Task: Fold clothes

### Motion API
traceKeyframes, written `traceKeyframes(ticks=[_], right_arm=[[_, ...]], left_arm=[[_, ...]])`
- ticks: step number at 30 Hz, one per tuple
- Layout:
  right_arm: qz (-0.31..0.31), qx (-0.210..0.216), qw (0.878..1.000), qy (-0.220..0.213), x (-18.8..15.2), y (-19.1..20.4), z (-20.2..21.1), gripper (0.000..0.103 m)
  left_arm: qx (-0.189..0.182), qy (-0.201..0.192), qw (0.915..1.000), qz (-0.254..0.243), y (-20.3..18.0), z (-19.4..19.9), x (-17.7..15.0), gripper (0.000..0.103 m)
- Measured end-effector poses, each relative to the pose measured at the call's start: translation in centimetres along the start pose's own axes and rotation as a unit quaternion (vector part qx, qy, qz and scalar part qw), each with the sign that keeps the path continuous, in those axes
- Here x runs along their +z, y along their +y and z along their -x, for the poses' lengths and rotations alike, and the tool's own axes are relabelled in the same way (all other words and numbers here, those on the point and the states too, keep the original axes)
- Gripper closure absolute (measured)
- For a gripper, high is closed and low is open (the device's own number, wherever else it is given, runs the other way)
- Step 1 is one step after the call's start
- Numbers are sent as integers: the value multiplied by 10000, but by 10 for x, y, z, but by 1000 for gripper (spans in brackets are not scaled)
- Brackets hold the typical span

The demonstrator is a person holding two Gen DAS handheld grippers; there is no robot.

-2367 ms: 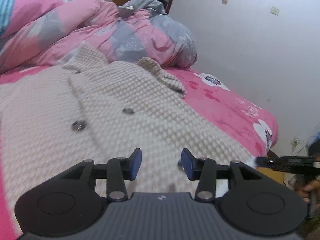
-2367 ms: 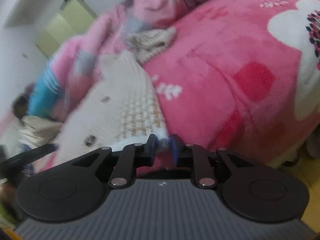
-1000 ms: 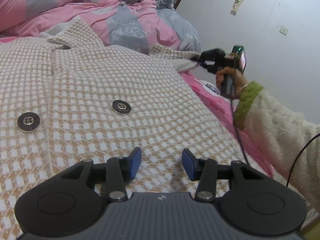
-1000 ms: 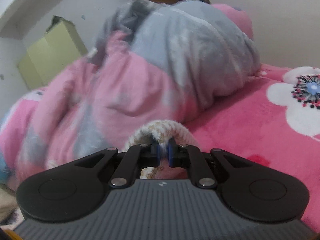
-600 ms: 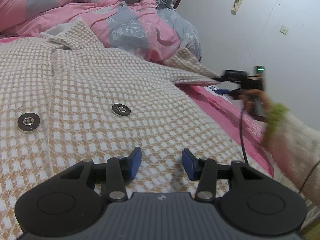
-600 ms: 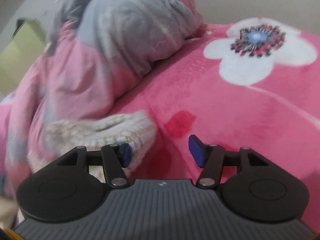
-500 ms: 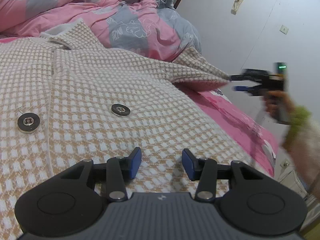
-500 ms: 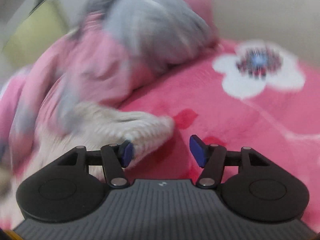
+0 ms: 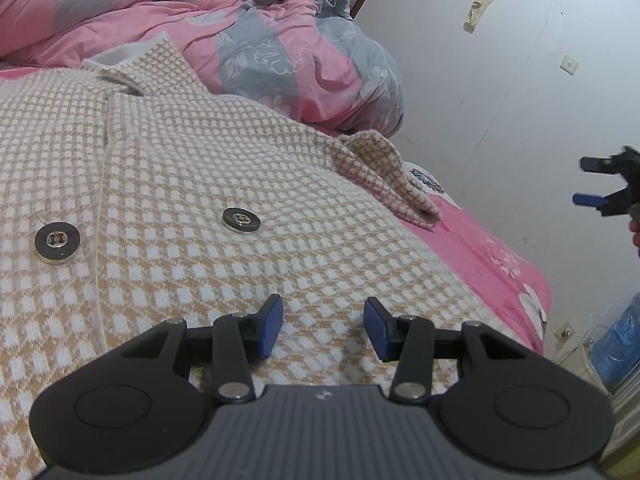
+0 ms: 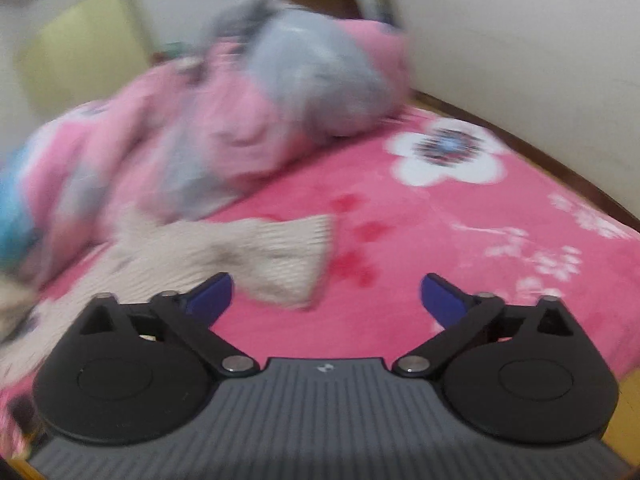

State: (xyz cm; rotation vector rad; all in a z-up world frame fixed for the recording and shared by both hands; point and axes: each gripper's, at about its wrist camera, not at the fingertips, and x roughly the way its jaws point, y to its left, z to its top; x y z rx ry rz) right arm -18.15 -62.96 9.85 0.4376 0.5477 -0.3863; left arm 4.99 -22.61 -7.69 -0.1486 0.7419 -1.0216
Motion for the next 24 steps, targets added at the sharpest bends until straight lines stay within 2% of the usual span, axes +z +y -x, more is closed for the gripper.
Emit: traceKeyframes(ticks=[3,5,7,8,9,11,14,16,19,20,22,24], right_arm=[[1022,274,9941,-218,-18,56,-6,1],[1815,202,9831,-158,-32,95,-32,1],[2257,139,9741,3,-43,125,-69,3],[2383,252,9708,135,-47,135,-90,12],[2451,327,9685,293,-50,144,-110,33],[2513,375,9653,611,-56,160,-150,59],[2739,468,9576,765,-66,193,-198,80],[2859,595,9526,850,-72,206,-221,85],[3029,469,9463,1030,-79,198,-253,90],[2983,455,9474,1065,-77,195,-259,90],[2520,528,9606,1046,-61,189,-254,96],[2256,640,9671,988,-53,184,-246,96]], left_arm=[[-1,20,10000,75,1,2,2,56],[61,43,9999,88,0,4,3,56],[175,64,9998,-44,-4,5,1,56],[231,70,9996,-131,-6,4,0,56],[282,79,9994,-203,-8,4,-1,56],[325,95,9990,-286,-9,2,-3,56],[224,63,9995,-201,-4,2,-4,56],[105,30,9999,-66,2,3,-4,56],[-26,-10,10000,81,8,4,-4,56],[-53,-23,9999,108,9,4,-5,56],[-80,-44,9999,129,10,4,-5,56],[-104,-52,9998,157,11,4,-5,56]])
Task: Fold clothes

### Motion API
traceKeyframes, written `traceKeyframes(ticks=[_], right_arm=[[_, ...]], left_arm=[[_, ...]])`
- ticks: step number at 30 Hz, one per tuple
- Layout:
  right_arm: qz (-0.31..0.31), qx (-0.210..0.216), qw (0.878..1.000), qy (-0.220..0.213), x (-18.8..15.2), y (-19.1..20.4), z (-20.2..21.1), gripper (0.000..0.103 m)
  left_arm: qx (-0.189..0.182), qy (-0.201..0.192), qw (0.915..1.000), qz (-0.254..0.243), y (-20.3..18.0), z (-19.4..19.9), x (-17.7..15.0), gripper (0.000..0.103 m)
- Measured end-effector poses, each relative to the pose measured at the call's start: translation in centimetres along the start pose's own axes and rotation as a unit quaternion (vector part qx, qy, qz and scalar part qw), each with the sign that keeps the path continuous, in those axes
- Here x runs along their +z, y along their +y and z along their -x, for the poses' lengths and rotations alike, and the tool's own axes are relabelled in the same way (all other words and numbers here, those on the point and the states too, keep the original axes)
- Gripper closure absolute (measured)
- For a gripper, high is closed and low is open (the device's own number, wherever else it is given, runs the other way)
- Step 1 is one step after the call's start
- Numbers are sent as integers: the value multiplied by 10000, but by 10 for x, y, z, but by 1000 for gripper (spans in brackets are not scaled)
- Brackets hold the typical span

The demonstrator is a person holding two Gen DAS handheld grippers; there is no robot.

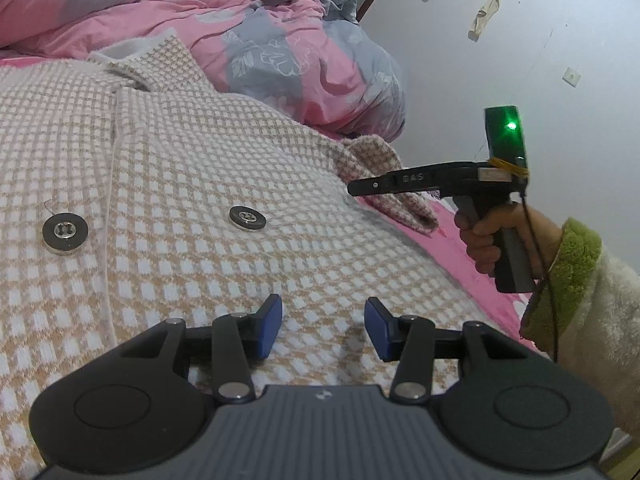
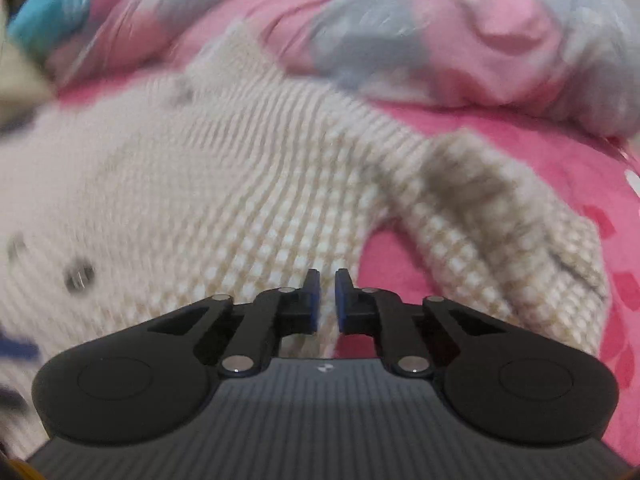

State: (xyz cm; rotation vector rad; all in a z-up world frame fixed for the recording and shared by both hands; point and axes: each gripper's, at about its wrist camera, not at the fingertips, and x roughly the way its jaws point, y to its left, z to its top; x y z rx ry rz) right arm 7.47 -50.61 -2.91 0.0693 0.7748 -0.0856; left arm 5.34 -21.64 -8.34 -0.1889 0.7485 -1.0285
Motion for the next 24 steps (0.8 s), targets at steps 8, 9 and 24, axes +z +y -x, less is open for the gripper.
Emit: traceKeyframes(ticks=[8,9,24], right_arm=[[526,79,9984,177,-24,10,35,96],[800,260,9964,130,-29,19,47,96],[2530,665,9635,566,-124,59,111,98]], left_arm=[[4,7,10000,2,0,1,2,56],[11,9,10000,-5,0,1,2,56],[141,49,9998,-135,-7,-1,4,56]])
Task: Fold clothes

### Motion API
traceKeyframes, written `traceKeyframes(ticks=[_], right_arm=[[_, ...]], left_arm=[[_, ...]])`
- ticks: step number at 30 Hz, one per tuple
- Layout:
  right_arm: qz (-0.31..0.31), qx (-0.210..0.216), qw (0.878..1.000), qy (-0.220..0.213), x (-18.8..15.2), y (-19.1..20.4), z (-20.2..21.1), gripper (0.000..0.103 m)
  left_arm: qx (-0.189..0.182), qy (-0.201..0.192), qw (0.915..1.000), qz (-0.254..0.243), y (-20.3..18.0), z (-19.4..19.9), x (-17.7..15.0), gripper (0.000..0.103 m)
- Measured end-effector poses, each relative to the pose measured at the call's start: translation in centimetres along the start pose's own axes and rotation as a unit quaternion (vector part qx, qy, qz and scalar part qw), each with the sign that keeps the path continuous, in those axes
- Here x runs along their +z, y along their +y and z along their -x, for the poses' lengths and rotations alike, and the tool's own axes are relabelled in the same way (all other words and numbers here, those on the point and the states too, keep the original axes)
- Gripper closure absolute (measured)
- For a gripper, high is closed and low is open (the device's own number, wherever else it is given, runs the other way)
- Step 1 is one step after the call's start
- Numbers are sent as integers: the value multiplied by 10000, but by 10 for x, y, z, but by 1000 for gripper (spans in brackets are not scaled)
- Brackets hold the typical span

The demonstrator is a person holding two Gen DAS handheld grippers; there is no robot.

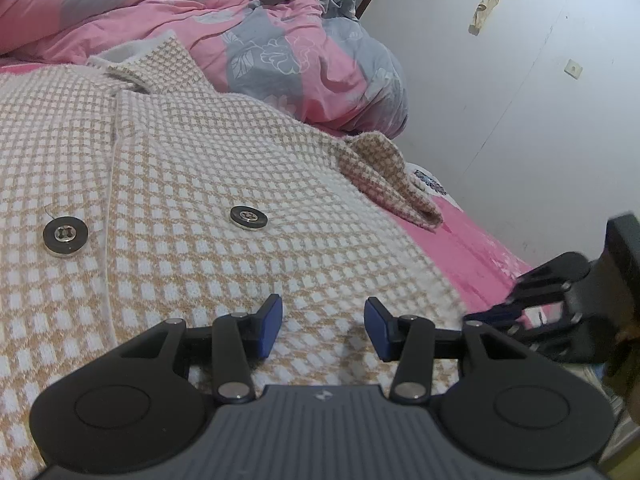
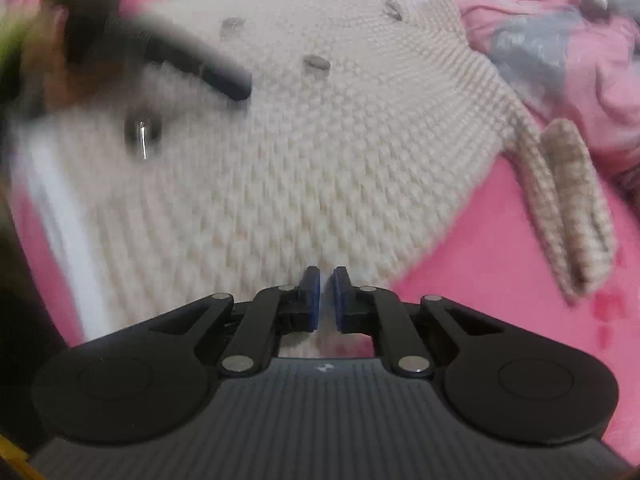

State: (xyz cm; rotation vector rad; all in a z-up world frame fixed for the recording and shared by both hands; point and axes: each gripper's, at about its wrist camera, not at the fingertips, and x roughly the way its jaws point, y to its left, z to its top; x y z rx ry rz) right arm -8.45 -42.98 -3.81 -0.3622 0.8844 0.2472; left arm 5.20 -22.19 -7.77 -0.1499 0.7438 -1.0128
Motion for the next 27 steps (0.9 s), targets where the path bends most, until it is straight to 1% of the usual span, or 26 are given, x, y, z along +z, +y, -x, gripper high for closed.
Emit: traceKeyframes(ticks=[1,2,3,4,6,7,8,9,11,12,13,14,15,16,17,18,19,20,21,22,23,24,25,27], right_arm=[[-71,-108,9999,7,-5,-1,5,98],[-399,-243,9989,-43,-3,-8,14,94],[-600,-347,9975,-138,-2,-11,24,93],[-580,-311,9974,-291,-1,-5,31,93],[-557,69,9973,-467,0,13,39,92],[-489,266,9974,-462,-5,21,37,92],[-411,372,9977,-383,-11,30,33,92],[-429,313,9982,-264,-23,35,28,92],[-997,266,9938,-413,-44,28,35,92],[-1513,352,9864,-542,-51,19,45,92],[-2001,375,9765,-712,-59,11,57,91],[-2470,296,9641,-933,-70,7,68,89],[-2986,237,9476,-1109,-81,1,76,82],[-3552,196,9263,-1240,-92,-6,79,79],[-4269,249,8946,-1300,-106,-12,77,74],[-5001,426,8538,-1382,-124,-14,75,73],[-5618,706,8108,-1486,-142,-12,69,72],[-6230,1123,7573,-1605,-162,-8,61,71],[-6711,1472,7061,-1713,-179,-2,52,71],[-6998,1664,6713,-1790,-190,5,45,71],[-7212,1769,6457,-1781,-197,10,38,71],[-7349,1860,6287,-1732,-200,14,31,71],[-7420,1961,6170,-1742,-201,17,24,71],[-7487,2262,5928,-1921,-198,20,17,71]], left_arm=[[11,4,10000,-12,-1,0,0,56],[17,7,10000,-19,-1,0,0,56],[18,7,10000,-19,-1,0,0,56],[19,7,10000,-19,-1,-1,0,56],[20,5,10000,-19,-1,-1,0,56],[23,4,10000,-24,-1,-1,0,56],[28,5,10000,-32,-1,-1,0,56],[36,7,10000,-45,-2,-1,0,56],[39,8,10000,-52,-2,0,0,56],[35,8,10000,-48,-2,0,0,56],[27,6,10000,-40,-2,0,0,56],[21,5,10000,-33,-1,0,0,56],[17,6,10000,-28,-1,0,0,56],[14,4,10000,-25,-1,0,0,56],[11,3,10000,-21,-1,0,0,56],[8,1,10000,-17,-1,0,0,56],[4,1,10000,-13,-1,0,0,56],[1,0,10000,-11,-1,0,0,56],[1,1,10000,-11,0,0,0,56],[1,2,10000,-11,0,1,0,56],[1,2,10000,-11,0,1,0,56],[1,3,10000,-11,0,1,0,56],[1,2,10000,-10,0,1,0,56],[1,-1,10000,-11,0,1,0,56]])
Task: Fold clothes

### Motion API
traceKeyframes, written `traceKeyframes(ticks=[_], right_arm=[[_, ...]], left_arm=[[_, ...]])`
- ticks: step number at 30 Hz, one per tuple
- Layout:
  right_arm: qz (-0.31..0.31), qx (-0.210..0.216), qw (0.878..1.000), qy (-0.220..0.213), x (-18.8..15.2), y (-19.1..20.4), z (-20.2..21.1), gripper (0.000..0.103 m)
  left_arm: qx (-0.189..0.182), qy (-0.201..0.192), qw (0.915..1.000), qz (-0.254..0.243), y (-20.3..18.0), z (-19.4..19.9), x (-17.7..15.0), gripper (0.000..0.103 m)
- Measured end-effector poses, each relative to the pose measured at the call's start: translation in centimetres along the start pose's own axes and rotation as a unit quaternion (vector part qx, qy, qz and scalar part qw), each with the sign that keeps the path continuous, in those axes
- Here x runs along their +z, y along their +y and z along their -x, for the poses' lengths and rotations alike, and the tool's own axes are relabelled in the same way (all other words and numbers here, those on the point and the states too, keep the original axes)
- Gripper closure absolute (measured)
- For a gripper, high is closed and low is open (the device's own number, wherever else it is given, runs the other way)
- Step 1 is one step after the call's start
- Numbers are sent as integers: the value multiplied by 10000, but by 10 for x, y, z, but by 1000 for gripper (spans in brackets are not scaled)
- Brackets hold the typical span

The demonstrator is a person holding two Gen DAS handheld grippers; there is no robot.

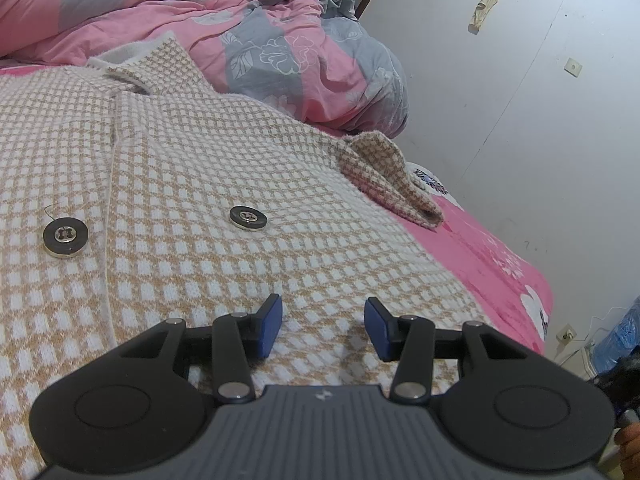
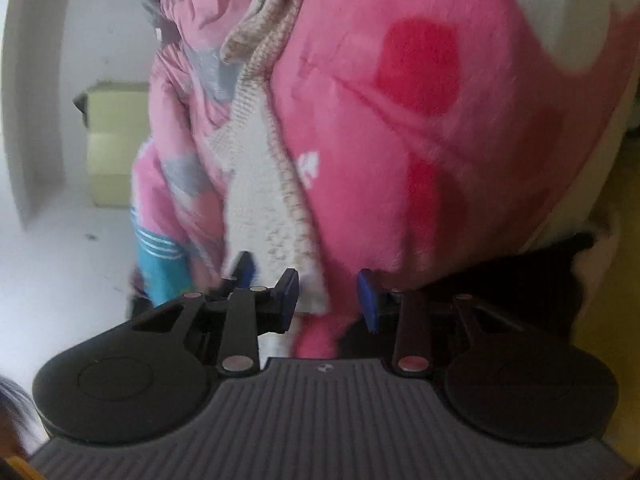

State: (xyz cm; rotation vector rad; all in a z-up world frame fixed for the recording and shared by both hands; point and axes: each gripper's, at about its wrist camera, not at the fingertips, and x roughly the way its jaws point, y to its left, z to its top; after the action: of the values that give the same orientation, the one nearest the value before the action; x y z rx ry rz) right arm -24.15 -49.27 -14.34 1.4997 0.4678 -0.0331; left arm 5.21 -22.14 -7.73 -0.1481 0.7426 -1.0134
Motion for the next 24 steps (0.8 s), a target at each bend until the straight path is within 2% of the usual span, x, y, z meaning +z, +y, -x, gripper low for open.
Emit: traceKeyframes(ticks=[3,10,12,16,17,19,20,21,24], right_arm=[[-62,240,9996,116,-6,8,-5,69],[-442,232,9985,228,-10,-3,5,68],[-604,361,9974,179,-13,-9,8,57],[-884,702,9933,249,-18,-21,3,56],[-913,820,9921,260,-18,-21,1,59],[-887,940,9914,179,-18,-20,0,72],[-819,920,9924,76,-17,-19,2,86],[-745,888,9933,-34,-15,-16,3,94],[-91,691,9970,-340,-13,2,12,96]], left_arm=[[-1,-2,10000,2,0,0,0,56],[-19,-6,10000,16,0,0,0,56],[-30,-8,10000,25,0,0,0,56],[-41,-7,10000,32,2,1,0,56],[-43,-7,10000,33,2,1,0,56],[-48,-8,10000,35,2,1,0,56],[-48,-9,10000,35,2,1,0,56],[-49,-9,10000,36,2,1,1,56],[-47,-11,10000,39,2,0,0,56]])
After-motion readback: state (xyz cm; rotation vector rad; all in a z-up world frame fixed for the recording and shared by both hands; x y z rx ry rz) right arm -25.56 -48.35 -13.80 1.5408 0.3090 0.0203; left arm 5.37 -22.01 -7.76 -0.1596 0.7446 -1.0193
